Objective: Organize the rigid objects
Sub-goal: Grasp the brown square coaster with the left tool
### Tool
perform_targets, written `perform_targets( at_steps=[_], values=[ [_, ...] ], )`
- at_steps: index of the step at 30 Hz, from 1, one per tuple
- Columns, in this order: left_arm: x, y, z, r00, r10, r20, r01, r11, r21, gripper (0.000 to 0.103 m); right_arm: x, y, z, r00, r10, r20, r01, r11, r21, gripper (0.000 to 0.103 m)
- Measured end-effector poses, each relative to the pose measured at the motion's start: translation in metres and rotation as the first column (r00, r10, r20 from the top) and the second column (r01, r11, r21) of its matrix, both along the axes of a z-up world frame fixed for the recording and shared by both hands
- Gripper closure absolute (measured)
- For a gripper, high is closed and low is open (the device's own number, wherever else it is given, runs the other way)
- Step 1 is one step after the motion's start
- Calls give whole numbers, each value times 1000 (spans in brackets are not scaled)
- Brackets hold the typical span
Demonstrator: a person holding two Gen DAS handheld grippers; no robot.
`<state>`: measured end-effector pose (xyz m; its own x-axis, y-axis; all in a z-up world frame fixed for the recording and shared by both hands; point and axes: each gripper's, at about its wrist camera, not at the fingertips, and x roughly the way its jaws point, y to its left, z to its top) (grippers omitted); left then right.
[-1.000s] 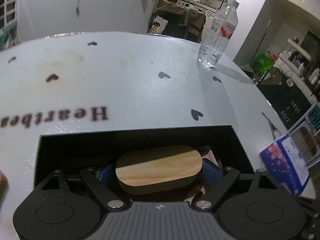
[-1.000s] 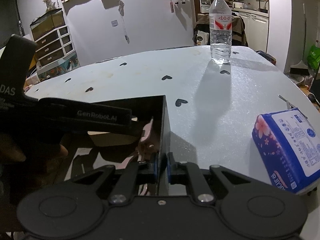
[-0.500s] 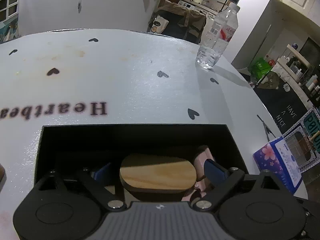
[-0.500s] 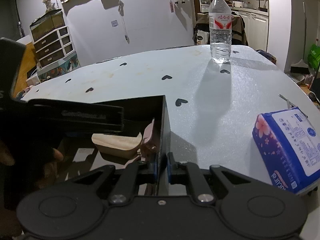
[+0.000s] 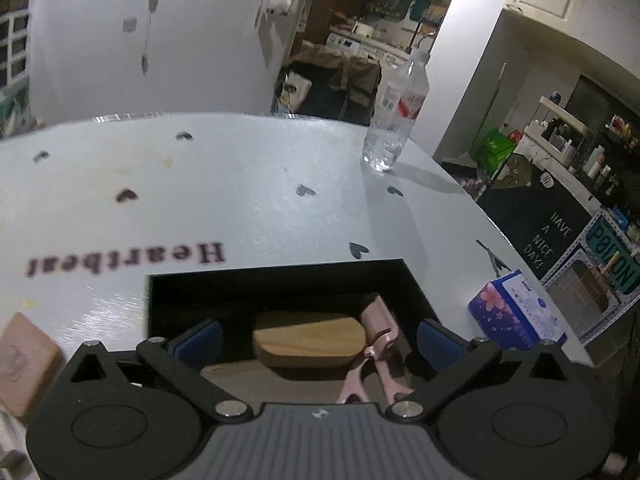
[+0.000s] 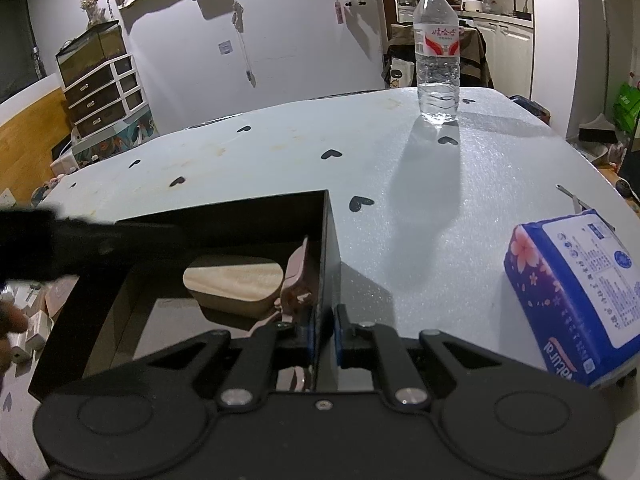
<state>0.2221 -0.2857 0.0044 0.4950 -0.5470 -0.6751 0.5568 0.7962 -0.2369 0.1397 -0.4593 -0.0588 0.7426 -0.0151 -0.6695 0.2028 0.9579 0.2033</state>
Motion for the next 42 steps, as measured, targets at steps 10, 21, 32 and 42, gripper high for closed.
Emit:
perform_targets(
  at_steps=[10, 21, 32, 42],
  values=[
    [-29, 58, 7, 993, 35, 116, -37, 999, 10, 0, 0, 0, 0, 1000, 2, 2, -2, 1000, -2, 93],
    [-29, 123, 0, 974, 186, 130, -188, 982, 6, 0, -1, 2, 1, 1000, 3, 4, -3, 1000, -16, 93],
    [-9, 152, -24, 962, 184, 203, -208, 973, 102, 3, 0, 6, 2, 1000, -3, -1, 3, 1000, -26, 93],
    [57, 172, -55, 983, 122, 135, -150, 965, 215, 17, 2, 8, 2, 1000, -17, -7, 16, 999, -31, 93]
  ],
)
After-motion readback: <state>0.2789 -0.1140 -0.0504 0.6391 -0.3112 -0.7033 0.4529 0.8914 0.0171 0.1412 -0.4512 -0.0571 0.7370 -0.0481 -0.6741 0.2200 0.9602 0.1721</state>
